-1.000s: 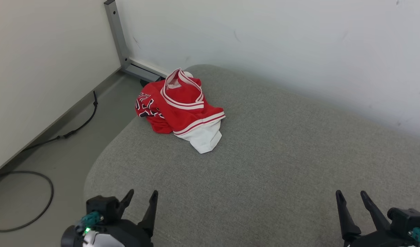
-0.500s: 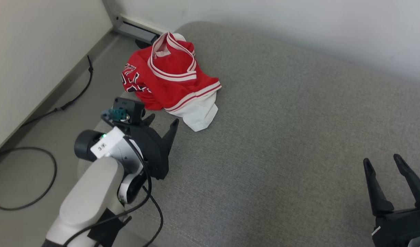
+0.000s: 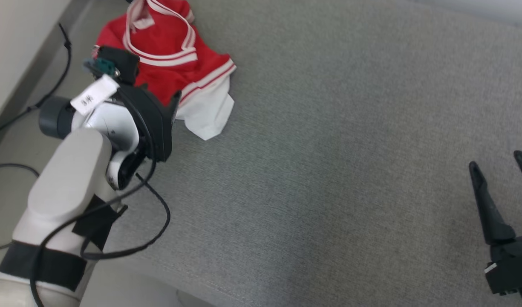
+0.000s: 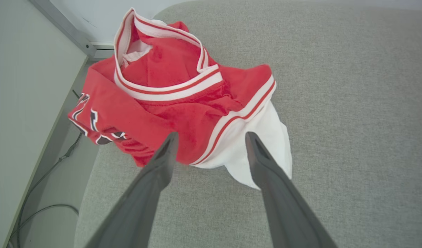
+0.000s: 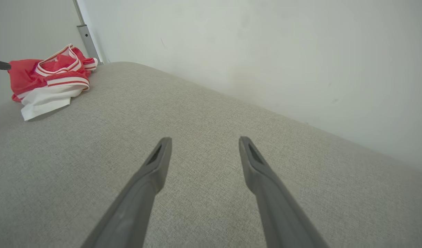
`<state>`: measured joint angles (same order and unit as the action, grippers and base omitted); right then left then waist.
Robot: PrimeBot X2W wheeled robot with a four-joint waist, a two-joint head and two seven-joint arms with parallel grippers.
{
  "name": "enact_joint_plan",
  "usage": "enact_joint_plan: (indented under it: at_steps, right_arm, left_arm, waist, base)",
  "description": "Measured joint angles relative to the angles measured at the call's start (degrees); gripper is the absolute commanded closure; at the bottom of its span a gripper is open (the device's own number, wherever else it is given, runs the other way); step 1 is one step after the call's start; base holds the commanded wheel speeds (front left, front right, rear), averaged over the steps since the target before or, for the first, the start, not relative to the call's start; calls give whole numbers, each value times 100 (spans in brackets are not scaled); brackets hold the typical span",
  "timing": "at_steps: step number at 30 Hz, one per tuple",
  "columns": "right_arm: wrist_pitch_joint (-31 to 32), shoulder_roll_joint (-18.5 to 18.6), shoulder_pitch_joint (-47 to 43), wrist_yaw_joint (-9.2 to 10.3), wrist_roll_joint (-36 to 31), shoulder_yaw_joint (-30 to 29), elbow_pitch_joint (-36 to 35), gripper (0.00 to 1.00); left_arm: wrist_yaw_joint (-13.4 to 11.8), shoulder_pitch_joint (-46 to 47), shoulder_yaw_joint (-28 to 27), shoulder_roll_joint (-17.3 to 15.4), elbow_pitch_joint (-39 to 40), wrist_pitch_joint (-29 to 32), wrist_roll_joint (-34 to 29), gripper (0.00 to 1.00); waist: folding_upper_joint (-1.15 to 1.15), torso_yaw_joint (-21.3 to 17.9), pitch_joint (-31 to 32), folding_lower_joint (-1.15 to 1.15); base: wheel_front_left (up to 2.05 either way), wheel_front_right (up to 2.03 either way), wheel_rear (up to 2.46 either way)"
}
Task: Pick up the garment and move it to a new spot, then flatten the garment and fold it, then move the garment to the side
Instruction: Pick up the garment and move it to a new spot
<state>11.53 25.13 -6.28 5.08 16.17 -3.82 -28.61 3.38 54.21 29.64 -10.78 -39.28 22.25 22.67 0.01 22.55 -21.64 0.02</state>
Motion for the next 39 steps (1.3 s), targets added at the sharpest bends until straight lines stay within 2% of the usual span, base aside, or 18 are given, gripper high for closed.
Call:
enact_joint_plan:
  at_steps: [10, 14, 19, 23, 24, 25, 26, 32, 39]
  right_arm:
    - [318, 170, 100, 53, -14, -304, -316, 0]
    - [427, 178, 110, 54, -14, -308, -348, 0]
    - [553, 183, 260, 54, -13, -285, -454, 0]
    - [645, 229, 315, 54, -11, -288, -510, 0]
    - [671, 229, 350, 54, -11, -257, -510, 0]
    - [680, 227, 366, 54, -10, -225, -511, 0]
    - [698, 224, 369, 54, -9, -208, -511, 0]
    - [722, 177, 374, 55, -4, -180, -481, 0]
    - [702, -55, 581, 98, 55, 16, -223, 0]
  left_arm:
    - [-4, 353, -44, 227, -603, 90, 27, 0]
    - [-148, 553, -4, 256, -834, 65, -99, 0]
    - [-455, 626, 23, 172, -1084, -74, -352, 0]
    - [-489, 747, -3, 132, -1272, -168, -352, 0]
    - [-493, 762, -22, 126, -1312, -191, -348, 46]
    - [-495, 760, -41, 130, -1363, -198, -342, 58]
    - [-495, 755, -43, 140, -1401, -227, -338, 100]
    - [-488, 761, -24, 244, -1597, -368, -307, 100]
    - [-436, 770, -75, 302, -1873, -577, -270, 100]
  waist:
    - [0, -233, -673, 0]
    - [0, -272, -848, 0]
    - [0, -303, -909, -1]
    - [0, -339, -937, -2]
    - [0, -355, -939, -1]
    - [0, -374, -939, -1]
    - [0, -391, -937, -2]
    - [-1, -437, -865, -2]
    - [-1, -435, -641, -1]
  base:
    - [0, 0, 0]
    - [0, 0, 0]
    - [0, 0, 0]
    - [0, 0, 0]
    - [0, 0, 0]
    - [0, 0, 0]
    - [0, 0, 0]
    - [0, 0, 0]
    - [0, 0, 0]
